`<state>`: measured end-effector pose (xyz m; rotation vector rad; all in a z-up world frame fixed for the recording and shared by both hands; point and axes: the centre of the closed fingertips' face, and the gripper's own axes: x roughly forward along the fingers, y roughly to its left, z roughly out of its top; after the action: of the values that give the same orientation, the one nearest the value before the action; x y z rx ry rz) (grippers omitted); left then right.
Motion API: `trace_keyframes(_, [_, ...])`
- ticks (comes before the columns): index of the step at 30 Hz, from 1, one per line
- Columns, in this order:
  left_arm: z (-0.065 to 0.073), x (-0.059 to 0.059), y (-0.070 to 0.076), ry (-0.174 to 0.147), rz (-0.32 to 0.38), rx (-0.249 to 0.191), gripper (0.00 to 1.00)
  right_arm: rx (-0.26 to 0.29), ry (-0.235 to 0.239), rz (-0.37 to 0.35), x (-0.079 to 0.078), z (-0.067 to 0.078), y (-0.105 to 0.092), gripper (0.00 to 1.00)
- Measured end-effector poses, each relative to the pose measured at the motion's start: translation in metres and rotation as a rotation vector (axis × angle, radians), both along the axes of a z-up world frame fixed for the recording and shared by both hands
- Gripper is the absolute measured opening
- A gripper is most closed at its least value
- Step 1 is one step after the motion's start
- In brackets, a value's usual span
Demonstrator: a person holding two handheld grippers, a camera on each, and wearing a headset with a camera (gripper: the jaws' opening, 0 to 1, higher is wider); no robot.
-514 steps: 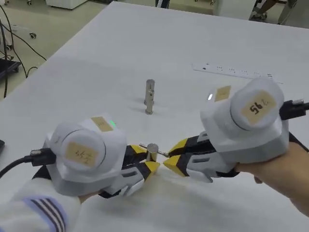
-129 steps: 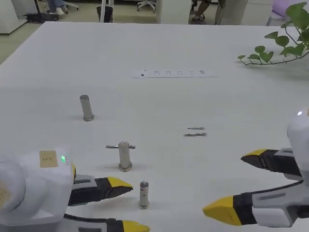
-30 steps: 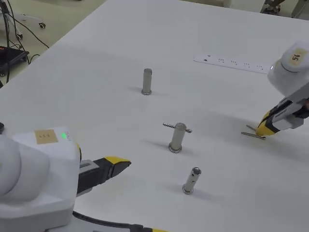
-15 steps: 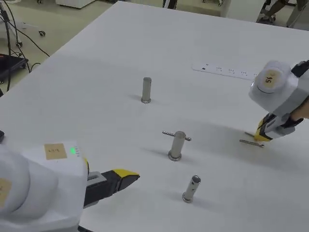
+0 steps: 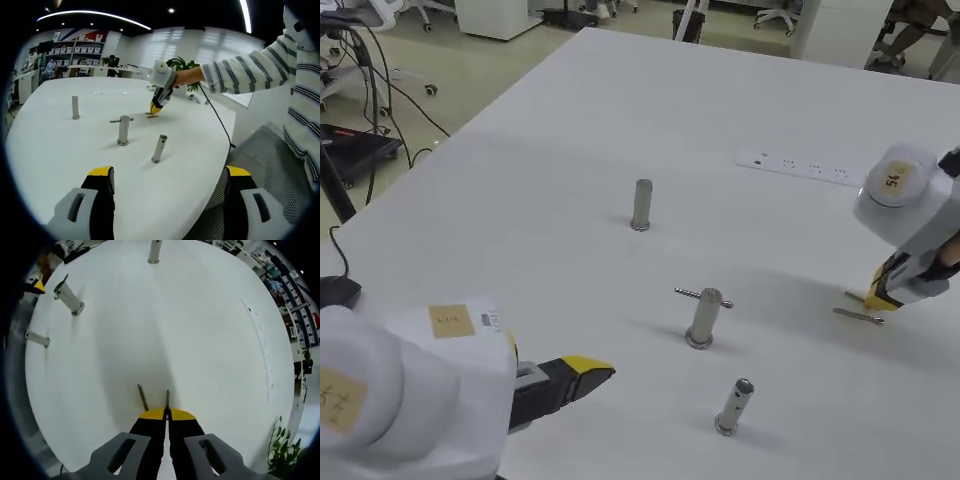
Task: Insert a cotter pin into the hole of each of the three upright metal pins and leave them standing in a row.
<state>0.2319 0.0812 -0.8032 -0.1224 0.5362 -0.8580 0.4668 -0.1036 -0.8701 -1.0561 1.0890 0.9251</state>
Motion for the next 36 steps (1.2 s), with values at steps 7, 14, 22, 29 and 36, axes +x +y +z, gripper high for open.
trace_keyframes(7, [0.001, 0.002, 0.006, -0.011, 0.023, 0.021, 0.9, 0.008, -0.009, -0.002, -0.002, 0.009, -0.007, 0.02])
trace_keyframes(14, [0.004, 0.007, 0.012, -0.029, 0.034, 0.046, 0.89, 0.083, -0.065, 0.027, -0.008, 0.042, -0.003, 0.02])
trace_keyframes(22, [0.012, 0.017, 0.015, -0.057, 0.049, 0.069, 0.89, 0.14, -0.094, 0.054, -0.031, 0.062, -0.003, 0.02])
trace_keyframes(29, [0.018, 0.023, 0.013, -0.071, 0.039, 0.073, 0.87, 0.185, -0.116, 0.071, -0.053, 0.071, -0.001, 0.02])
trace_keyframes(36, [0.019, 0.026, 0.006, -0.084, 0.004, 0.092, 0.83, 0.244, -0.131, 0.059, -0.075, 0.081, -0.004, 0.02])
